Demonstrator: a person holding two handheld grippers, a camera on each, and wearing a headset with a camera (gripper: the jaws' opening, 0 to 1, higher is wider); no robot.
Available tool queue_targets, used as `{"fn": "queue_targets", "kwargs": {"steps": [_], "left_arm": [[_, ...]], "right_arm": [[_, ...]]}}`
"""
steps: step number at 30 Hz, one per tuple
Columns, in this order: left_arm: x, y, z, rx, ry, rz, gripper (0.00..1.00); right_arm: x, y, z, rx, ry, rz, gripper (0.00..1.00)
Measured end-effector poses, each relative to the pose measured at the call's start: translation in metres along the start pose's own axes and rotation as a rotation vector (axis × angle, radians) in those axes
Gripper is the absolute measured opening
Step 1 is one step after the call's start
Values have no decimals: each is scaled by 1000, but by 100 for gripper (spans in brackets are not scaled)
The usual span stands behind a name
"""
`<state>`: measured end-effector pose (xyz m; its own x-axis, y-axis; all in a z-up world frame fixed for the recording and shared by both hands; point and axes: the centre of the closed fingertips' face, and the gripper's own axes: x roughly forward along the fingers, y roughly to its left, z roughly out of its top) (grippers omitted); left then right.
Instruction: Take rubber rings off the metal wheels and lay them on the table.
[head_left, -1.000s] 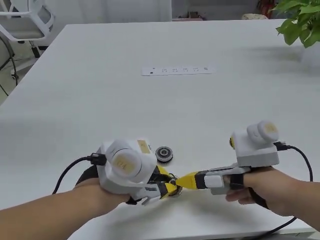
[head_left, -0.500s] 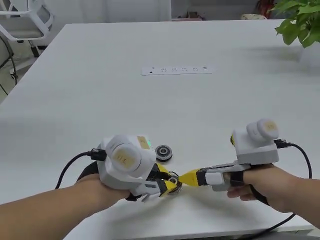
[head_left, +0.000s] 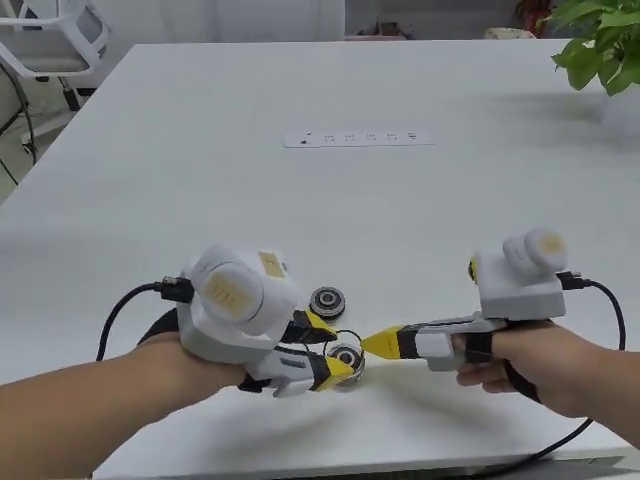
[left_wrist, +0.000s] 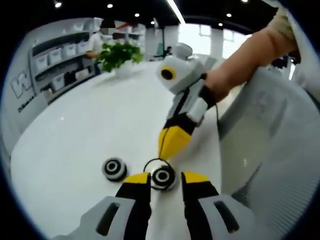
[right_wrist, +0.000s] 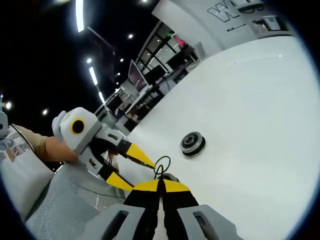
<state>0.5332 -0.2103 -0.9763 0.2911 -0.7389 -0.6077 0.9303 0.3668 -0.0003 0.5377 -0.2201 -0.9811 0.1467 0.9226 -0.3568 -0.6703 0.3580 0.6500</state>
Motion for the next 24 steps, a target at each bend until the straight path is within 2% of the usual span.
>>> {"fn": "queue_targets", "kwargs": {"steps": [3,8,16,24], "left_arm": [[-8,0,2,1,-8,1,27],[-24,2,1,-33,-33,10,31],[-49,13,0,-81,-78,51,37],[-67,18,-8,-108,-97,83,43]], "right_arm": [[-1,1,3,2,-6,4,0],[-1,2,5,1,-7,13,0],[3,8,15,-2,-13,26,0],[14,9,21,-12,3,40,0]]}}
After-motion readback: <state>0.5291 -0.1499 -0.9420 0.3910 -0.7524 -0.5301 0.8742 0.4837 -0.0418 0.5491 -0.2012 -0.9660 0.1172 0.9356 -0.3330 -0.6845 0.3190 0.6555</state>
